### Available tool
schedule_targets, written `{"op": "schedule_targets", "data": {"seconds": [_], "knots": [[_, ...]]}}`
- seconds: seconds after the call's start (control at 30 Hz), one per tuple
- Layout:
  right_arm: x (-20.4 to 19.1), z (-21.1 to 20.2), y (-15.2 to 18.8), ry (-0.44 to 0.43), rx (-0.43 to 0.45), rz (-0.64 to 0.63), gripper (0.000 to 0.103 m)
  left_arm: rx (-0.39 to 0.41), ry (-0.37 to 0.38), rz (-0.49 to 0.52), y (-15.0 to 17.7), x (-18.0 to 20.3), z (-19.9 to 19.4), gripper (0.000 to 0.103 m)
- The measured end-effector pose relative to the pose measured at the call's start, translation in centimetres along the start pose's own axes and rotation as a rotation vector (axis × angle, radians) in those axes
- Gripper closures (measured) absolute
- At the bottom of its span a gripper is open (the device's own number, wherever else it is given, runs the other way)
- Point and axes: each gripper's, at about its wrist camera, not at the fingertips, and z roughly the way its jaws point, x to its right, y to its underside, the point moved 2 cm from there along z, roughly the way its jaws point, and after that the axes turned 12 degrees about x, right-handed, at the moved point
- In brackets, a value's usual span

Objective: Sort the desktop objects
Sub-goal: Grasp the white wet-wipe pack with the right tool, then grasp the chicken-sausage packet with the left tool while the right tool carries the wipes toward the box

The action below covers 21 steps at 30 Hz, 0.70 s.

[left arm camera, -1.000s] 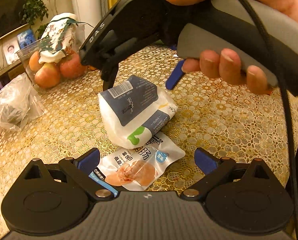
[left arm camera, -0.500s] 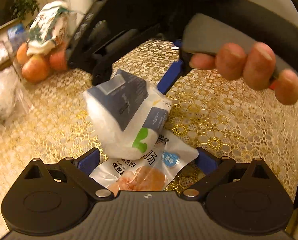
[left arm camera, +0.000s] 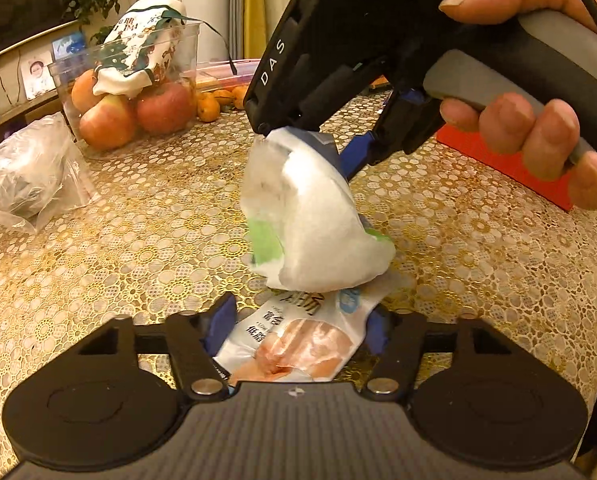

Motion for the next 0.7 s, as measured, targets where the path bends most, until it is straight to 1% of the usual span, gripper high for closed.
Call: {"op": "schedule_targets", "data": {"seconds": [0.03,0.1,0.2,0.23,0.37,0.47,0.53,0.7], "knots": [[0.1,-0.2,-0.1,-0.004,0.003,-0.002,0.067,0.003,0.006,0.004,-0.1,0.2,-0.1,0.055],[0.3,-0.6,-0.2,-0.012,0.010,-0.001,0.071,0.003,-0.006,0.037,-0.2,0.8,-0.1,0.060],[0.8,-1.1,-0.3,-0.021,0.015,0.001,0.077,0.000,-0.022,0.042,-0.3,1.3,-0.2,0.062],[1.0,-1.4,-0.4,-0.025,0.018,0.001,0.082,-0.001,-0.028,0.038,-0.3,1.4,-0.3,0.063],[1.7,-2.5,-0.5,-0.040,0.030,-0.005,0.088,-0.002,-0.053,0.039,-0.4,1.8,-0.4,0.065],[2.5,-3.1,-0.6,-0.036,0.037,-0.011,0.089,0.000,-0.063,0.035,-0.5,2.2,-0.6,0.066],[3.1,-3.6,-0.6,-0.040,0.042,-0.003,0.090,0.008,-0.070,0.034,-0.6,2.5,-0.8,0.069],[4.5,-5.1,-0.7,-0.046,0.057,-0.014,0.090,0.013,-0.074,0.021,-0.9,3.0,-1.1,0.071]]}}
